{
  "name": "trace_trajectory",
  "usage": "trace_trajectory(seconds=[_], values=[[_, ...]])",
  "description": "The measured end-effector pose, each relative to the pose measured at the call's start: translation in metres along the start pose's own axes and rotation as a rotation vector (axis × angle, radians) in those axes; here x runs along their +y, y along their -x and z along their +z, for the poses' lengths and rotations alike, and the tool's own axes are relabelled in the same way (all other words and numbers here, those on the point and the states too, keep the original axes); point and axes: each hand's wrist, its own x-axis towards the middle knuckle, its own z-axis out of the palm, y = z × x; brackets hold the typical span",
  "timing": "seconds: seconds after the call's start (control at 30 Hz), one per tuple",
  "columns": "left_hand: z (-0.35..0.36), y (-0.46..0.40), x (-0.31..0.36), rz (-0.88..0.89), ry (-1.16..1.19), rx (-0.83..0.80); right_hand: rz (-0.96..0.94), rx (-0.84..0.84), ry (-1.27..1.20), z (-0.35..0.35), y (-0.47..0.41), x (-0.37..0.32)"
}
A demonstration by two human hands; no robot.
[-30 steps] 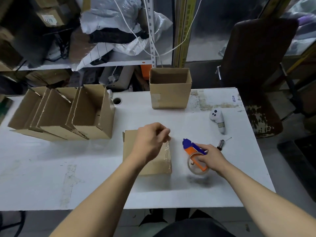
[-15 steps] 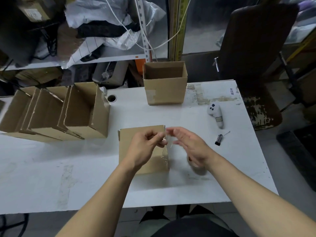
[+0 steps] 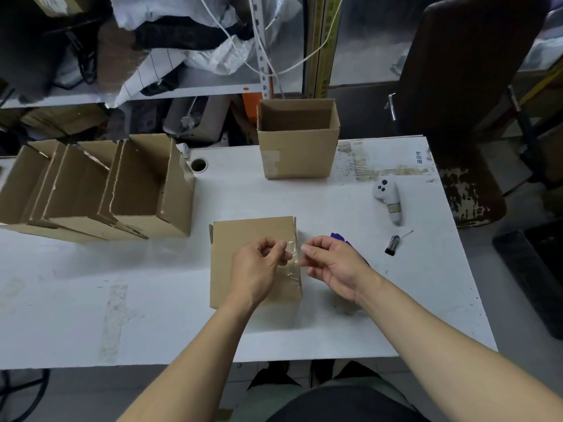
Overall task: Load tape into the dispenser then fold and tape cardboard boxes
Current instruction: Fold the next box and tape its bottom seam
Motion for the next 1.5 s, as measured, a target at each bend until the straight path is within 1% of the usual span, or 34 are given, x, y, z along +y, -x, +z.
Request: trace_trajectory(seconds=[0.1,0.2,0.3,0.4,0.53,0.6,0.67,0.9,1.0,1.03,1.13,1.17,1.23,1.33,1.43,1.5], values=[[0.011,-0.001,-0.009,0.004,-0.052,0.059,-0.009,0.046,-0.066,-0.004,0.0,0.009],[0.021,-0.001,-0.018,0.033,-0.173,0.124,-0.038,0.139,0.026,-0.006,-0.002,0.016],[0.029,-0.003,-0.03,0.115,-0.392,0.182,-0.055,0.215,0.115,-0.005,-0.005,0.021],[0.036,-0.001,-0.041,0.285,-0.706,0.314,-0.056,0.243,0.131,-0.001,-0.008,0.025],[0.038,0.001,-0.048,0.516,-0.91,0.402,-0.044,0.228,0.123,-0.001,-0.011,0.029],[0.037,-0.001,-0.05,0.607,-0.944,0.417,-0.024,0.224,0.106,-0.004,-0.012,0.033],[0.037,-0.001,-0.052,0.648,-0.96,0.407,-0.014,0.239,0.104,-0.006,-0.013,0.037],[0.042,-0.006,-0.057,0.581,-0.97,0.336,-0.033,0.324,0.144,-0.006,-0.021,0.046],[0.043,-0.008,-0.058,0.565,-0.98,0.353,-0.038,0.351,0.198,-0.005,-0.026,0.05],[0.043,-0.008,-0.06,0.578,-0.99,0.368,-0.04,0.358,0.219,-0.005,-0.028,0.052],[0.042,-0.013,-0.063,0.7,-1.034,0.409,-0.057,0.389,0.263,0.001,-0.032,0.058],[0.042,-0.015,-0.065,0.706,-1.038,0.419,-0.065,0.405,0.278,0.003,-0.034,0.06],[0.039,-0.018,-0.069,0.639,-1.024,0.41,-0.086,0.432,0.326,0.007,-0.037,0.065],[0.035,-0.021,-0.077,0.569,-1.006,0.378,-0.138,0.462,0.525,0.008,-0.035,0.07],[0.036,-0.022,-0.08,0.548,-1.007,0.368,-0.195,0.439,0.657,0.011,-0.029,0.07],[0.037,-0.022,-0.08,0.541,-1.0,0.366,-0.189,0.397,0.724,0.01,-0.027,0.071]])
